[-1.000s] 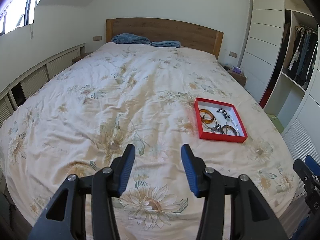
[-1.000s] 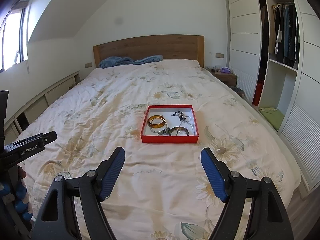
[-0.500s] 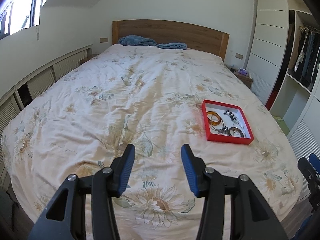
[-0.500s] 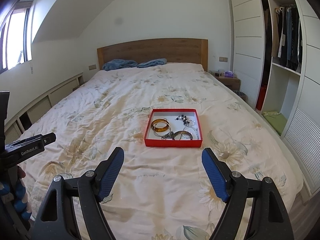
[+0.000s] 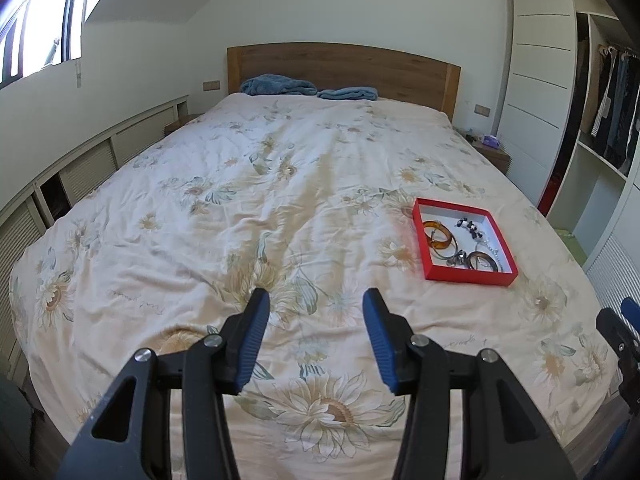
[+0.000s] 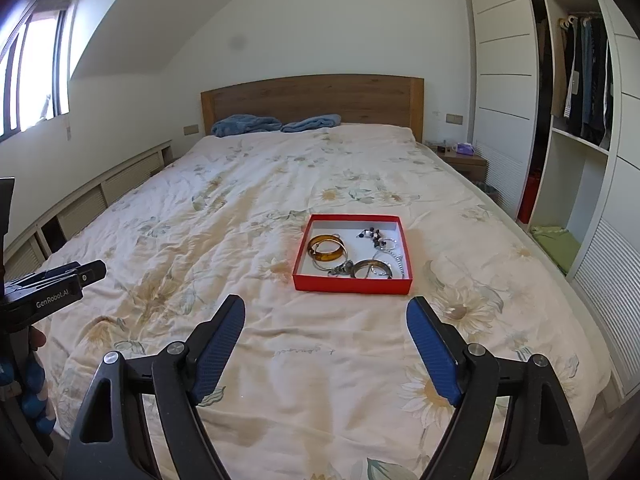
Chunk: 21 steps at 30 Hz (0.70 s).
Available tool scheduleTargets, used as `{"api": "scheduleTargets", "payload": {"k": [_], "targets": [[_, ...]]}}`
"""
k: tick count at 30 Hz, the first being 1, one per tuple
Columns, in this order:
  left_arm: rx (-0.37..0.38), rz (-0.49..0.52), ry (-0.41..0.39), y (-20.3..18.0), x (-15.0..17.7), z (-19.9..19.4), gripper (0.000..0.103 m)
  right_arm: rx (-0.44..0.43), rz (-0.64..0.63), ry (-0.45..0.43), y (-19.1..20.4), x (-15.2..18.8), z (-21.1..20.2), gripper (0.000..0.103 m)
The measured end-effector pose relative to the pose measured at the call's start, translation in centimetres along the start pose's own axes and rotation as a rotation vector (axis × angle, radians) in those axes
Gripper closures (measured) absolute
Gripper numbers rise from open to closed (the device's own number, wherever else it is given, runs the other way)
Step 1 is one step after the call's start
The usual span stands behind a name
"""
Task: Organize jewelry
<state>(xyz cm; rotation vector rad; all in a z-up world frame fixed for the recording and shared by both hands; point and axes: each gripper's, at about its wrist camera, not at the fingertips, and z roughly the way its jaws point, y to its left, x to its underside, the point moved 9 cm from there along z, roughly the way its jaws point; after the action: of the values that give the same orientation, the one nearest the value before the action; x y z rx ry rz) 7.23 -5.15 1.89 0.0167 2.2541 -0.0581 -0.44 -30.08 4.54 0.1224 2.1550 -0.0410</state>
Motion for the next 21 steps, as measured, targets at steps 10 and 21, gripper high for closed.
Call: {"api": "scheduleTargets", "payload": {"k": [10,21], "targets": [[0.031,0.057,0.024,-1.8,1.1,1.2,0.056,0.019,0.049,0.034,-1.8,1.0,1.8,0.014],[0.107,0.109,0.029,-5.6,0.6,1.8,0.056,0.054,0.031,0.075,-2.4,0.8,3.5,0.004]]}}
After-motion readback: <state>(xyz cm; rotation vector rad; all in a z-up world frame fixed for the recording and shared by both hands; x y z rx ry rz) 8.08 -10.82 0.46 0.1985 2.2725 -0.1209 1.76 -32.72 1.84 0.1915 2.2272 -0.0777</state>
